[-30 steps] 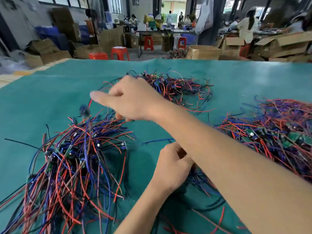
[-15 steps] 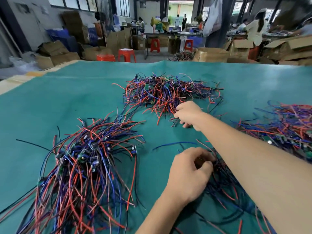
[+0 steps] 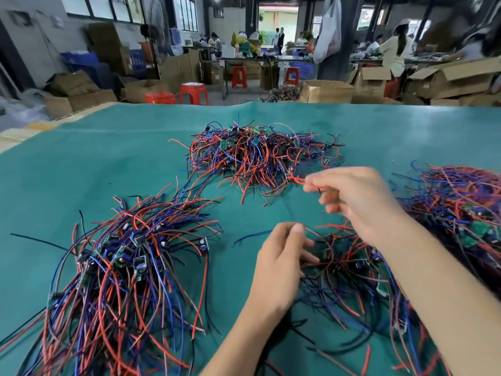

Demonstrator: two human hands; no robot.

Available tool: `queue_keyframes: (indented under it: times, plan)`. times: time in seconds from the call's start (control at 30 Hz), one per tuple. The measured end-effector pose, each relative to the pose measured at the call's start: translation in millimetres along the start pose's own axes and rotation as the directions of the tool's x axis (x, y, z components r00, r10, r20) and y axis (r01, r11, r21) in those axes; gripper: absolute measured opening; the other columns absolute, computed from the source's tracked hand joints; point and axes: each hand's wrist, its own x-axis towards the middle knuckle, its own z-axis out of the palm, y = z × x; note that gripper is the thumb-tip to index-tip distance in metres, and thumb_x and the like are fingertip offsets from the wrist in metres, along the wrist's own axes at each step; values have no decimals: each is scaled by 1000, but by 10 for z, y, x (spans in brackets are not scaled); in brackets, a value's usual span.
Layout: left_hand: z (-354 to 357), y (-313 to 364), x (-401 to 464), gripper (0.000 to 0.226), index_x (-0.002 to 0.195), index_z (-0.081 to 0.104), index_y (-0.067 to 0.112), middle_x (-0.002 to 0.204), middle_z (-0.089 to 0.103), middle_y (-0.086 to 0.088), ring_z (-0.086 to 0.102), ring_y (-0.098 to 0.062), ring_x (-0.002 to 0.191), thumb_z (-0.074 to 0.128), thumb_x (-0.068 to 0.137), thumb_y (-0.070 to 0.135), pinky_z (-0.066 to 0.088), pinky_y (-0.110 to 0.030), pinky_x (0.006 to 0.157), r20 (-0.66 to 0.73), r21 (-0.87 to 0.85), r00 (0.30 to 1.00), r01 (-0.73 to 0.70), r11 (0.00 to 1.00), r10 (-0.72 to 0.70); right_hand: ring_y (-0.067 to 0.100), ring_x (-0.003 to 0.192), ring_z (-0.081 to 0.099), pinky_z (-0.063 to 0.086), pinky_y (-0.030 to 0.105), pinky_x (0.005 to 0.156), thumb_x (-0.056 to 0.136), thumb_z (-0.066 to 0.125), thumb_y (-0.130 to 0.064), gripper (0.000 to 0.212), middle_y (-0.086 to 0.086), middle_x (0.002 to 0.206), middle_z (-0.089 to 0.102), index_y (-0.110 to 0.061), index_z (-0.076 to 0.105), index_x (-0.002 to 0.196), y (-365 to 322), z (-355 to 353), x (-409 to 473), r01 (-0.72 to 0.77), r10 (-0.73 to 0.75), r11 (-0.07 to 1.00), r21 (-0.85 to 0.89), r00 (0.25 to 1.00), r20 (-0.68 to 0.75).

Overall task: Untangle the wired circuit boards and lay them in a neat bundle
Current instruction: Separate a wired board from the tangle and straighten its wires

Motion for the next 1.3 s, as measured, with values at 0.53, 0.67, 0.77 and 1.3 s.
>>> queue_keyframes:
  times: [0.53, 0.67, 0.77, 1.3]
  plan:
    - [-21, -60, 18, 30, 114, 53, 14, 73, 70, -2, 65, -15, 58, 57, 91, -6, 46, -20, 53, -71, 20, 997, -16, 1000, 17, 11, 50, 53, 43, 33, 55, 66, 61, -29, 18, 0, 51, 61, -19, 71, 57, 491, -72, -787, 231, -235, 882, -411, 971, 42]
    - [-41, -82, 31, 43, 117, 59, 27, 72, 67, -3, 65, -17, 61, 58, 87, -4, 48, -27, 57, -88, 40, 995, -38, 999, 41, 12, 44, 58, 42, 23, 45, 69, 59, -29, 16, 0, 54, 67, -21, 72, 64, 505, -114, -745, 185, -220, 930, -318, 972, -80]
    - [-25, -85, 15, 30, 107, 70, 32, 77, 69, -2, 64, -14, 65, 57, 93, 9, 48, -27, 63, -2, 152, 995, -101, 983, 102, 10, 42, 58, 39, 15, 42, 74, 64, -19, 12, 3, 57, 69, -24, 75, 72, 522, -129, -720, 121, -143, 971, -204, 985, -95]
    - [2, -100, -7, 7, 86, 69, 19, 79, 72, 5, 62, -12, 66, 70, 82, 14, 56, -35, 71, -55, 247, 985, -144, 958, 162, 2, 85, 65, 40, 11, 72, 86, 73, -12, 72, -19, 98, 66, -44, 48, 146, 650, -48, -711, 183, -213, 782, -595, 977, 21]
